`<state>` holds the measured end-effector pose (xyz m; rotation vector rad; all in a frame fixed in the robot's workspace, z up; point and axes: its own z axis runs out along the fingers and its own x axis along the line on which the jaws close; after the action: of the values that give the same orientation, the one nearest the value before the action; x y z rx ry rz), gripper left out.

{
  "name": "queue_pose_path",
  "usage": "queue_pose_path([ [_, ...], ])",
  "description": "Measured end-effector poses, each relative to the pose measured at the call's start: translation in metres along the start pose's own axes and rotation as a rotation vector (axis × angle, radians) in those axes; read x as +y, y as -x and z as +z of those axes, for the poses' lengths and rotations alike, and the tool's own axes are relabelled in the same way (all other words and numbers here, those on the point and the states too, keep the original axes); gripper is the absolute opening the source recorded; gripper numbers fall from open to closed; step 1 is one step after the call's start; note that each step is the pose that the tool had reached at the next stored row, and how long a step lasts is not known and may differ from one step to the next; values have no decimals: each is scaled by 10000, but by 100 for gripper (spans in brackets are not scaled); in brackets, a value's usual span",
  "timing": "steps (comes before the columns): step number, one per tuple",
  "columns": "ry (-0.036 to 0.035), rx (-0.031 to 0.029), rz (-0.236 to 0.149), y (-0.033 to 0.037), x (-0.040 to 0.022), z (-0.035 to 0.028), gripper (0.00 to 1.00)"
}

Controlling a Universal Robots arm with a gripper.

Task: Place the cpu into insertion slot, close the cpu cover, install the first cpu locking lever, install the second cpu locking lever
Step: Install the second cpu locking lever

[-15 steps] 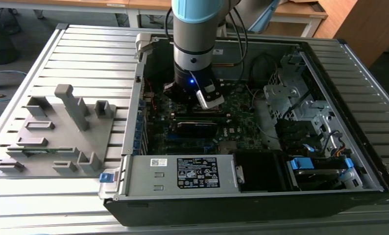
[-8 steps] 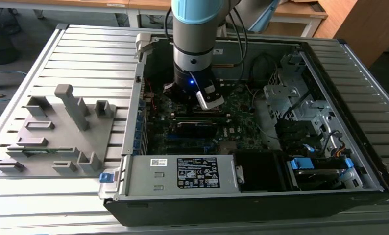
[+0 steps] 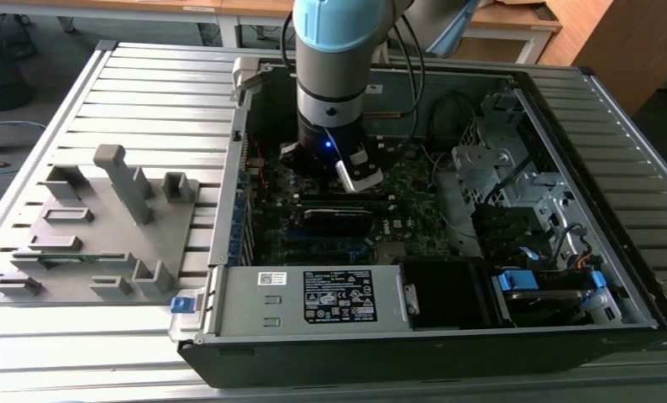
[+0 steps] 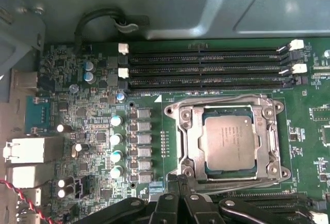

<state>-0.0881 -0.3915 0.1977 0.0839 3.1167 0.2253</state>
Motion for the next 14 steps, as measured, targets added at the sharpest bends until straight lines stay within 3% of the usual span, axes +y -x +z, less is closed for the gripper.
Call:
queue_pose_path([
  [2, 65, 2, 1, 0, -9, 1, 11],
  [4, 81, 4, 2, -1, -16, -1, 11],
  [14, 62, 10, 3, 14, -5, -68, 11],
])
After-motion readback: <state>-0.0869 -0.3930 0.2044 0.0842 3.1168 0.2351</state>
